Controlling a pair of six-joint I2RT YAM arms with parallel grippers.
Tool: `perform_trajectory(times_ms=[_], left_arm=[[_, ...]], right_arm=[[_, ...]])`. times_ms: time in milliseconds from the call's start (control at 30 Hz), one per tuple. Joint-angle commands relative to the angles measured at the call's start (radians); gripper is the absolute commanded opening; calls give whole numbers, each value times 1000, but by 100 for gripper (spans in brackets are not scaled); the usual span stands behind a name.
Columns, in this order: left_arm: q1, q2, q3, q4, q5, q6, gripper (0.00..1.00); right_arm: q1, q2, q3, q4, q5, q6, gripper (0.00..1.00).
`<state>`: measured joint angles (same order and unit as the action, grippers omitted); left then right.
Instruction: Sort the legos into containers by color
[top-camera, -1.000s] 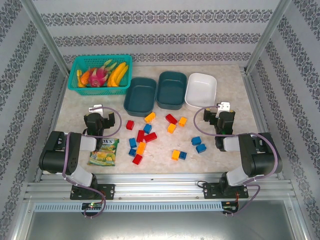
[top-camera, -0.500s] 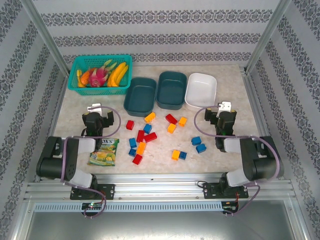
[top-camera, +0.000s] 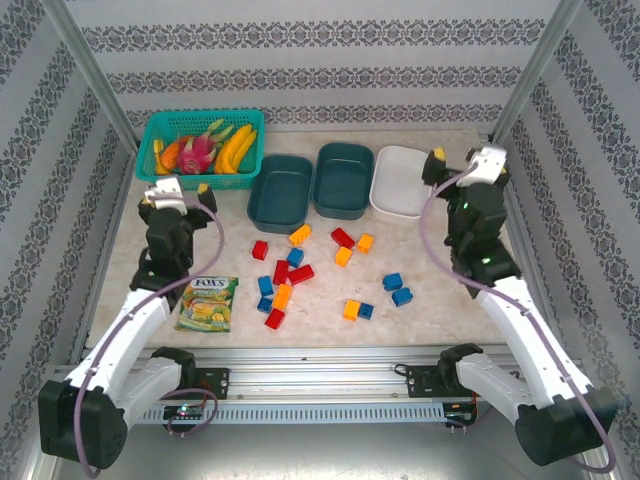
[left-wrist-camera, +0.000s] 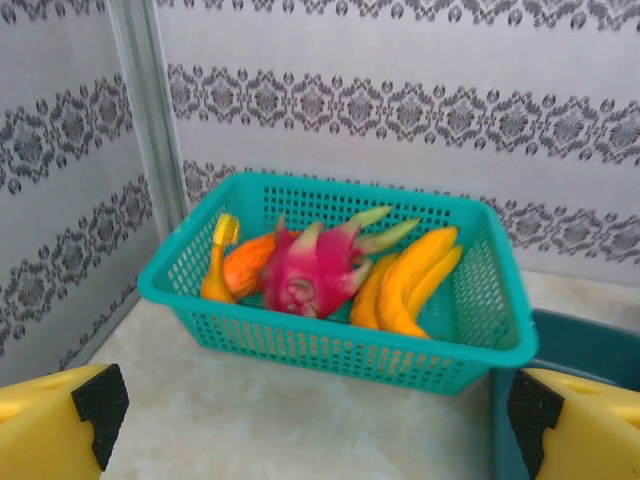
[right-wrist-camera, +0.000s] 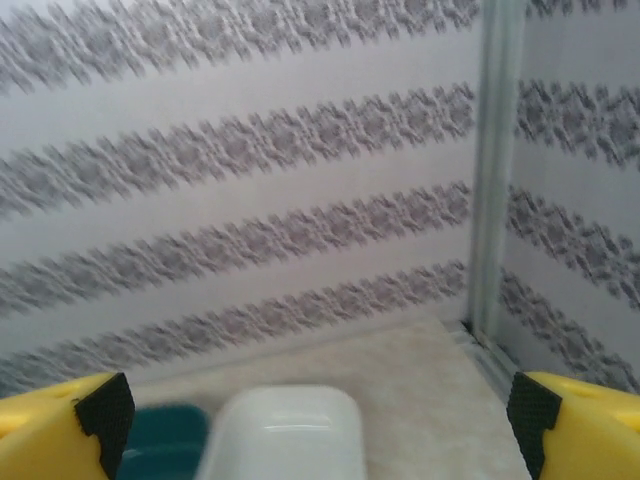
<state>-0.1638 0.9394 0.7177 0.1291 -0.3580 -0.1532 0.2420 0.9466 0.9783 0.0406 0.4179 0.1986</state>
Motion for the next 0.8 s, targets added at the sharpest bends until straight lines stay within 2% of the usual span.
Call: perform_trajectory(times_ms=[0, 67, 100, 200, 300, 367, 567, 667, 767], left_arm=[[-7, 47, 303, -562, -17, -351, 100], [-6, 94, 393, -718, -3, -493, 100], [-3, 112, 404, -746, 28, -533, 100], [0, 164, 430, -737, 227, -517, 100], [-19, 199, 433, -727, 372, -526, 100], [-39, 205, 425, -710, 461, -519, 100], [-238, 197, 399, -741, 606, -379, 98], [-337, 185, 339, -742, 681, -351, 97], [-428, 161, 273, -714, 727, -350, 97]], right_arm=[[-27, 23, 114, -469, -188, 363, 98], [-71, 57, 118, -529, -406, 373, 98], [-51, 83, 165, -633, -393, 364, 98], [68, 158, 299, -947, -202, 357, 92], [138, 168, 330, -1098, -186, 403, 87], [155, 149, 307, -1156, -225, 450, 82], [157, 132, 133, -1267, -365, 497, 75], [173, 165, 44, -1278, -424, 478, 74], [204, 199, -33, -1242, -423, 467, 75]])
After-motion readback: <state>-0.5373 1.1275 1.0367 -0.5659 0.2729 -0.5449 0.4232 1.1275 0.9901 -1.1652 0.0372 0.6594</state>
